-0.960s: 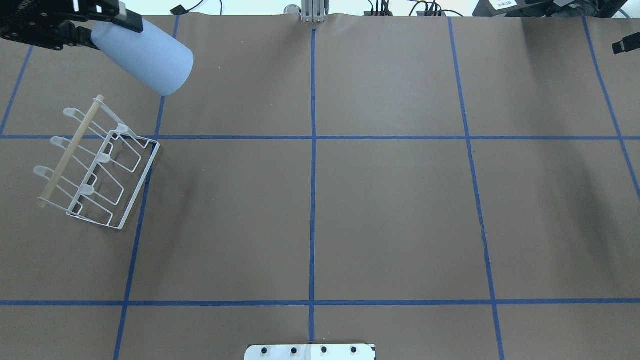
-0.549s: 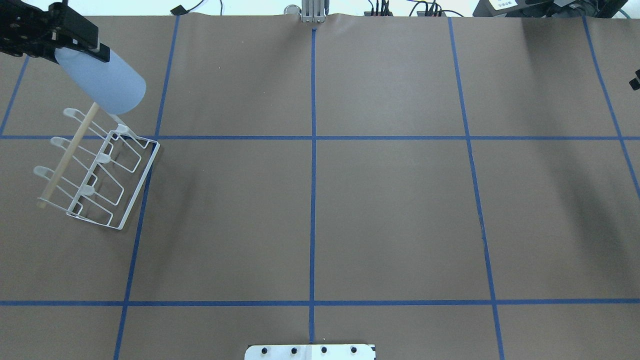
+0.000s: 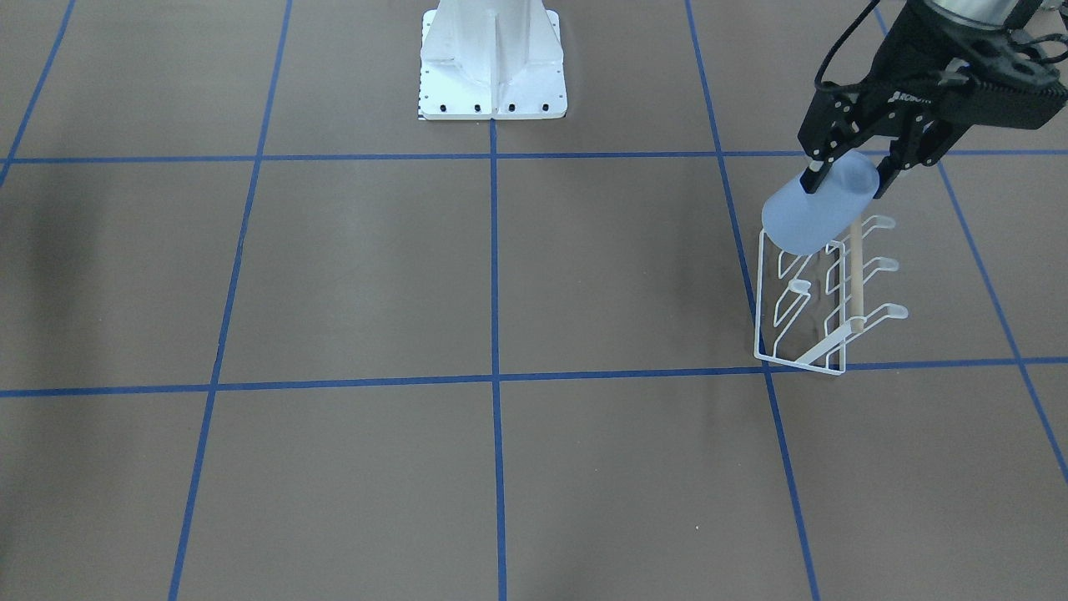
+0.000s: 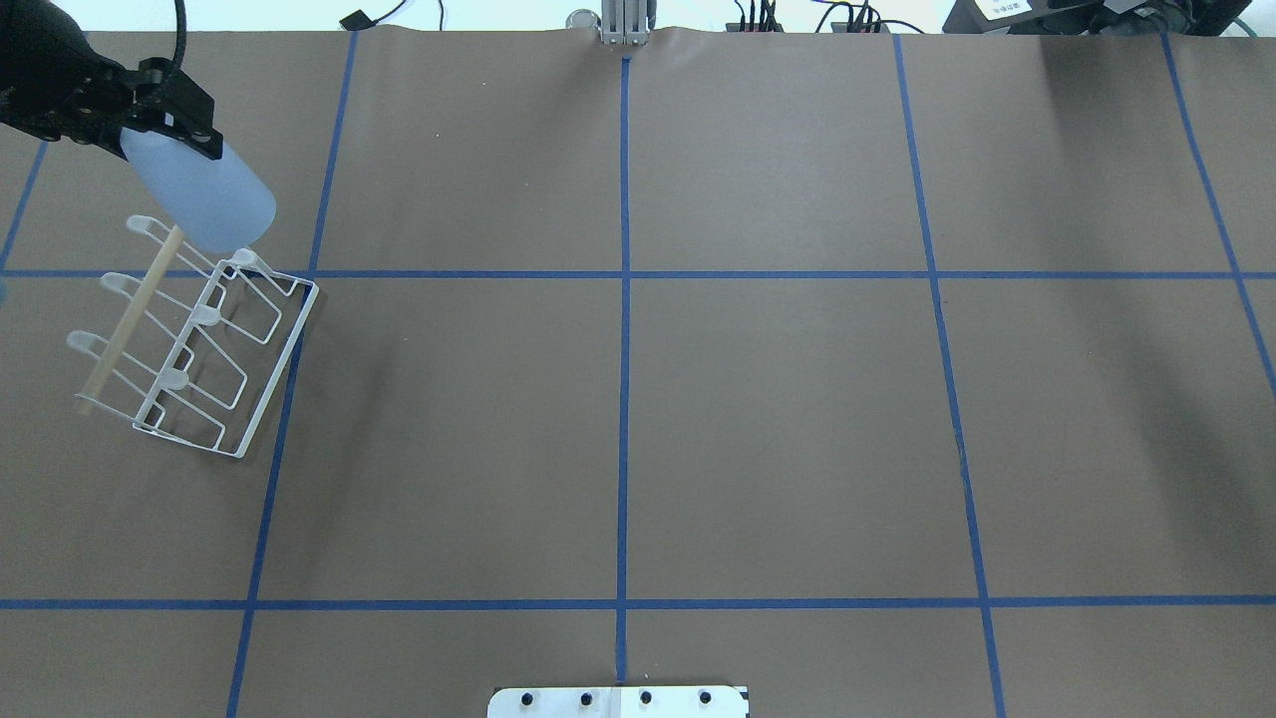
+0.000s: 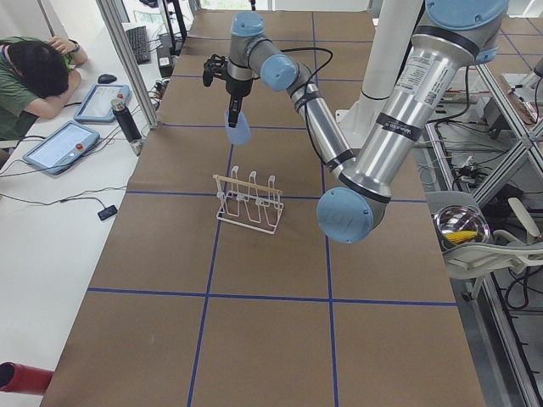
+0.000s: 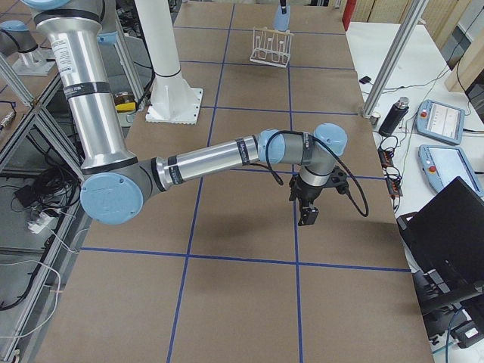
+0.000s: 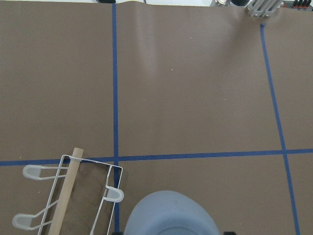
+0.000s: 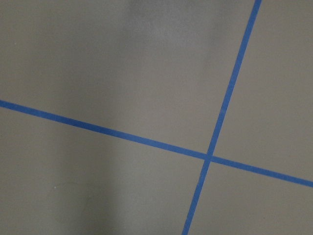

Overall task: Hang cup on cup holder
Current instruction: 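Carry the cup with the left gripper down onto the wire rack's hook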

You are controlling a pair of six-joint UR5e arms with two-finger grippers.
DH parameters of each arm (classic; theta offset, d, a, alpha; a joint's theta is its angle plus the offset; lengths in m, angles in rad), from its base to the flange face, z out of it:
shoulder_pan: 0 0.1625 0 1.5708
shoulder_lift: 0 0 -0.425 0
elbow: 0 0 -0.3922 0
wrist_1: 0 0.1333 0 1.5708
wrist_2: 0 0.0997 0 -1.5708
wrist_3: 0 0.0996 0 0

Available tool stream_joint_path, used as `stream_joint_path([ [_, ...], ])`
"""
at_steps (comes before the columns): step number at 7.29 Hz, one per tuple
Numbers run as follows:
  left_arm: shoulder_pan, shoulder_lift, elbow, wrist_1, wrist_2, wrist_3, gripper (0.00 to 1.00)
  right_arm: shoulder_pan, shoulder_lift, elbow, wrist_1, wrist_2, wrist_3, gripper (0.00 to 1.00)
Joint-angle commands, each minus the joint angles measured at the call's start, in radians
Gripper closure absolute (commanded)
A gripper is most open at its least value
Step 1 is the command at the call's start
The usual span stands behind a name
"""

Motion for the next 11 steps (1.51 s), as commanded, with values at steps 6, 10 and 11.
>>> stream_joint_path([
  [6, 0.024, -0.006, 0.188, -0.077, 0.038, 0.090, 1.00, -0.002, 0.000, 0.056, 0.004, -0.015, 0.031, 0.00],
  [10, 0.032, 0.003, 0.207, -0.112, 0.041, 0.088, 1.00, -0.002, 0.002, 0.054, 0.002, -0.008, 0.033, 0.00],
  [11, 0.033, 0.005, 0.205, -0.111, 0.041, 0.088, 1.00, 0.000, 0.002, 0.054, 0.002, -0.008, 0.033, 0.00],
])
